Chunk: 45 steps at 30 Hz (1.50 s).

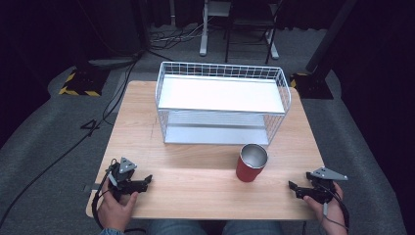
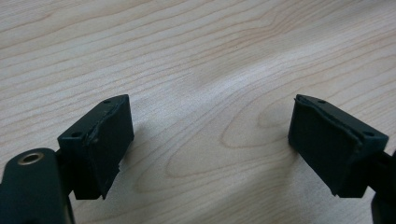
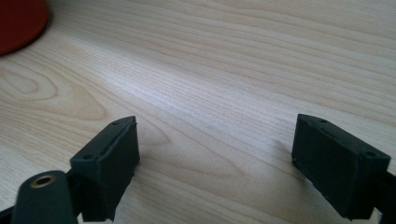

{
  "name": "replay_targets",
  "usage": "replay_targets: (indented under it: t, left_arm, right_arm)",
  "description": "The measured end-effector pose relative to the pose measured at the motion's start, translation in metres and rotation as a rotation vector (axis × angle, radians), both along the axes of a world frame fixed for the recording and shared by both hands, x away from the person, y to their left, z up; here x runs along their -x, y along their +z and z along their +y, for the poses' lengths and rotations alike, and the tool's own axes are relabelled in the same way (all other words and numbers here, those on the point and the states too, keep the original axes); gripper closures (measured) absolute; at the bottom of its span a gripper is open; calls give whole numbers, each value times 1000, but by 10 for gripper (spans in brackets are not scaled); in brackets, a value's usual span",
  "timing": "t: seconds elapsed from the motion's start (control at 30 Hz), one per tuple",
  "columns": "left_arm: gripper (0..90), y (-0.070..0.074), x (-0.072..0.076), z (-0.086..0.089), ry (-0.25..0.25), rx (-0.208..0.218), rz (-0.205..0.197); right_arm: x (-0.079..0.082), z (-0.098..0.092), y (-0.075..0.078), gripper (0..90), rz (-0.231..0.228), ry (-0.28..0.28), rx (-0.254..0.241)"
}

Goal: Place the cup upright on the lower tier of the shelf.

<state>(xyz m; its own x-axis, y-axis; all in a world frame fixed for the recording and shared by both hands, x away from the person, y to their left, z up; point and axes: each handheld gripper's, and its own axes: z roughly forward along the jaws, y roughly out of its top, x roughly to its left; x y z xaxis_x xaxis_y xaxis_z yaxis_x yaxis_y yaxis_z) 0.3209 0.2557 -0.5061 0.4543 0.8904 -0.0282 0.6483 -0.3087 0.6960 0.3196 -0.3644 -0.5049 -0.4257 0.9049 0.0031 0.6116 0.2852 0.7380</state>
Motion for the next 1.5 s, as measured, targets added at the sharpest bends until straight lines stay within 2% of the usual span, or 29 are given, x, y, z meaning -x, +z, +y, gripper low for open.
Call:
replay_targets:
  t: [0.2,0.4,0.6,0.8,0.87,0.93,0.97,1.2,1.3,1.5]
  left_arm:
    - [146,0,0,0,0,-1,0]
    - [146,0,0,0,0,0,0]
    - [148,0,0,0,1,-1,0]
    - [149,0,0,0,1,-1,0]
    - [148,0,0,0,1,-1,0]
    - [148,0,0,0,1,0,0]
    - [148,0,0,0,2,0,0]
    - [149,0,0,0,2,1,-1]
    - [148,0,0,0,5,1,0]
    - [148,0,1,0,12,3,1]
  right_arm:
    - [5,2,2,169,-8,9,-35]
    - [13,11,22,171,-44,26,-52]
    - [21,18,30,171,-59,35,-76]
    - [31,26,37,168,-94,41,-105]
    - [34,31,41,164,-120,46,-134]
    - [35,33,42,163,-127,50,-136]
    - [38,37,45,162,-147,54,-156]
    - [41,50,48,160,-168,81,-180]
    - [39,59,46,159,-167,88,-208]
    - [33,75,43,159,-168,112,-222]
